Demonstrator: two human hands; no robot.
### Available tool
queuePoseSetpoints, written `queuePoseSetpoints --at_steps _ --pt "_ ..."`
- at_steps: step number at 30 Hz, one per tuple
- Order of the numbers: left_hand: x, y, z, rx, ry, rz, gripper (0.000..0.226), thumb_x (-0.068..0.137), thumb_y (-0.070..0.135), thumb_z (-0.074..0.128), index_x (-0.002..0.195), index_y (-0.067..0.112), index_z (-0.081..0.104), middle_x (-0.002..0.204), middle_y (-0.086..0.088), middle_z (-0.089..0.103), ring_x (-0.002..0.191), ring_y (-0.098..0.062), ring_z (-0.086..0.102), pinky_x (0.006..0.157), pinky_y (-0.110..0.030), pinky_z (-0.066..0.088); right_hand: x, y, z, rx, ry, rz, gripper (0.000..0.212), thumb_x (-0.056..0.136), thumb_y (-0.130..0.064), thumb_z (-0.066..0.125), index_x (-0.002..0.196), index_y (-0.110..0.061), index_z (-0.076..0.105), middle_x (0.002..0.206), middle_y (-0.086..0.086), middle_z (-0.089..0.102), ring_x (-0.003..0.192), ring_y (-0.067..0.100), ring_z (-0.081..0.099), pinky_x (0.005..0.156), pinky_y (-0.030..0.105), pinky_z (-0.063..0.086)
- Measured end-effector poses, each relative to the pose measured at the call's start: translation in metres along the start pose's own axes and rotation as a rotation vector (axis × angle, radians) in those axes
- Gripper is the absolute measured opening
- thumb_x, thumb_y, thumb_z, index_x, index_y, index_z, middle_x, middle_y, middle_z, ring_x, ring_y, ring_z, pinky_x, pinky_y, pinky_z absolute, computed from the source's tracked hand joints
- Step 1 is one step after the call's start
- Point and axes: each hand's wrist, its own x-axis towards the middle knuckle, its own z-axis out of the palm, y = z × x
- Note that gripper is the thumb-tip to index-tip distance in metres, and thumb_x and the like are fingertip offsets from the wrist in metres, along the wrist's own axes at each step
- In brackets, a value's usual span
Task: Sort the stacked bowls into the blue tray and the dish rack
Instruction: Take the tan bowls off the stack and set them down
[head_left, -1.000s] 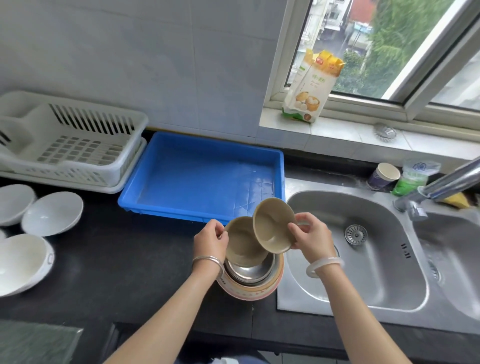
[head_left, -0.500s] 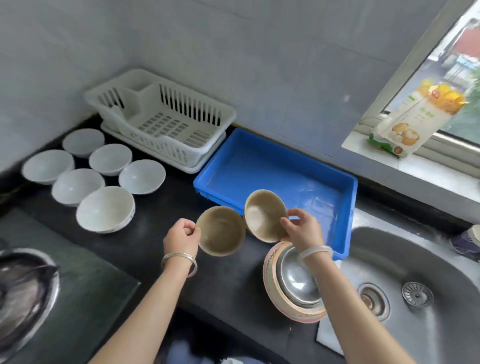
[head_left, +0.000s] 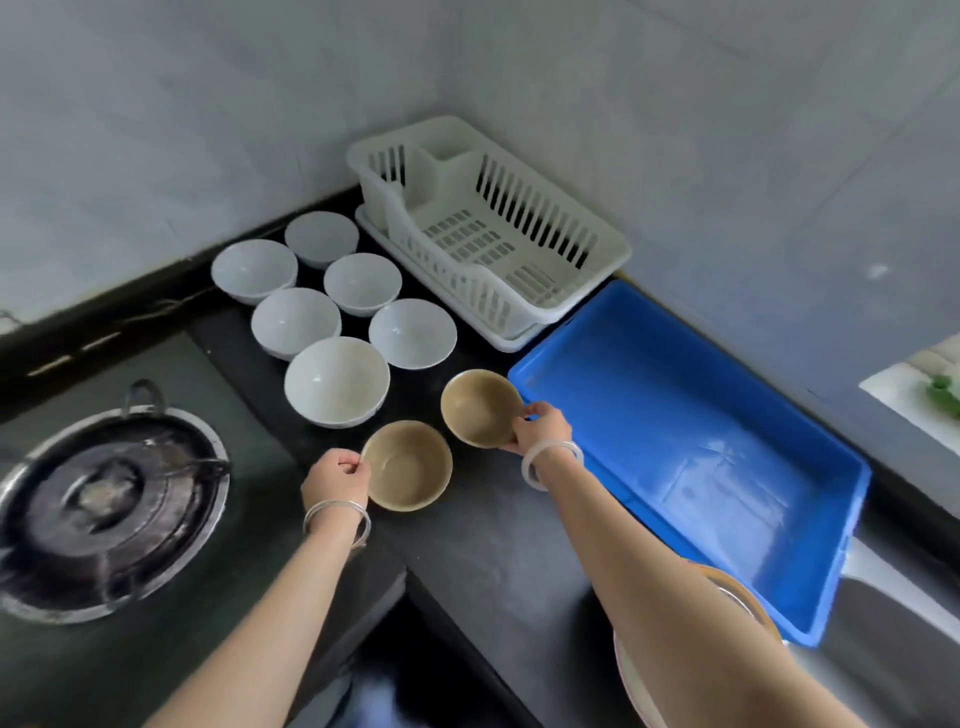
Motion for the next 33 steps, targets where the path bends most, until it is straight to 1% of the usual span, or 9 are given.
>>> queuePoseSetpoints --at_steps 3,7,9,12,18,25,27,31,33 --pt "0.011 -0.001 0.0 0.002 0.01 -0.019 0.014 0.084 0.01 0.055 0.092 0.008 0.066 0.098 -0.013 0.071 0.09 -0.036 0.064 0.084 -0.042 0.052 0.015 -0.003 0.017 -0.037 0.0 0.021 0.024 0.086 -0.004 0.049 0.107 -0.012 0.056 0.09 0.005 0.053 0.058 0.019 0.06 0.068 0.039 0.06" --pt "0.019 -0.004 0.001 -0.012 0.01 -0.042 0.014 0.082 0.01 0.055 0.09 0.009 0.067 0.097 -0.014 0.071 0.088 -0.037 0.065 0.084 -0.045 0.053 0.019 -0.008 0.03 -0.159 0.007 -0.013 0.03 0.088 -0.008 0.047 0.116 -0.016 0.054 0.091 0.005 0.058 0.05 0.01 0.058 0.053 0.025 0.053" --pt "0.022 -0.006 0.001 -0.031 0.007 -0.056 0.013 0.083 0.009 0.056 0.089 0.009 0.067 0.097 -0.015 0.071 0.088 -0.038 0.066 0.084 -0.046 0.054 0.02 -0.009 0.034 -0.174 0.015 -0.017 0.03 0.089 -0.009 0.047 0.118 -0.016 0.053 0.092 0.007 0.06 0.052 0.01 0.058 0.054 0.024 0.049" --pt "0.024 -0.008 0.002 -0.049 0.012 -0.075 0.013 0.083 0.009 0.057 0.093 0.008 0.066 0.098 -0.014 0.071 0.089 -0.036 0.066 0.085 -0.046 0.054 0.021 -0.009 0.039 -0.173 0.019 0.004 0.03 0.09 -0.011 0.049 0.12 -0.016 0.053 0.096 0.01 0.064 0.059 0.014 0.059 0.064 0.03 0.054" --pt "0.028 -0.008 0.005 -0.085 0.019 -0.118 0.014 0.082 0.012 0.058 0.093 0.008 0.066 0.097 -0.013 0.072 0.088 -0.034 0.067 0.085 -0.044 0.054 0.025 -0.006 0.045 -0.034 -0.026 0.065 0.029 0.091 -0.007 0.05 0.119 -0.013 0.052 0.093 0.005 0.055 0.068 0.018 0.059 0.084 0.041 0.057" --pt "0.028 -0.008 0.005 -0.093 0.018 -0.117 0.016 0.082 0.012 0.057 0.095 0.009 0.067 0.097 -0.014 0.072 0.089 -0.036 0.066 0.086 -0.044 0.054 0.019 -0.01 0.044 0.088 -0.104 0.127 0.036 0.092 -0.011 0.051 0.128 -0.015 0.048 0.12 0.013 0.056 0.092 0.024 0.057 0.083 0.039 0.057" --pt "0.027 -0.008 0.005 -0.094 0.018 -0.108 0.018 0.083 0.012 0.056 0.097 0.009 0.067 0.099 -0.015 0.071 0.091 -0.036 0.066 0.086 -0.045 0.053 0.018 -0.009 0.044 0.12 -0.12 0.146 0.036 0.093 -0.015 0.05 0.129 -0.015 0.047 0.118 0.011 0.058 0.093 0.024 0.061 0.084 0.038 0.057" --pt "0.021 -0.005 0.004 -0.057 0.027 -0.076 0.025 0.086 0.013 0.053 0.107 0.008 0.066 0.108 -0.015 0.069 0.1 -0.037 0.062 0.091 -0.043 0.05 0.014 -0.007 0.041 0.128 -0.137 0.133 0.037 0.095 -0.024 0.047 0.131 -0.016 0.046 0.096 0.004 0.059 0.092 0.022 0.064 0.086 0.038 0.055" --pt "0.015 -0.004 0.003 -0.027 0.035 -0.044 0.027 0.088 0.015 0.051 0.112 0.007 0.064 0.114 -0.015 0.067 0.106 -0.036 0.059 0.091 -0.039 0.047 0.009 -0.005 0.036 0.052 -0.131 0.097 0.037 0.096 -0.027 0.044 0.131 -0.017 0.047 0.102 0.004 0.059 0.093 0.021 0.063 0.087 0.037 0.054"
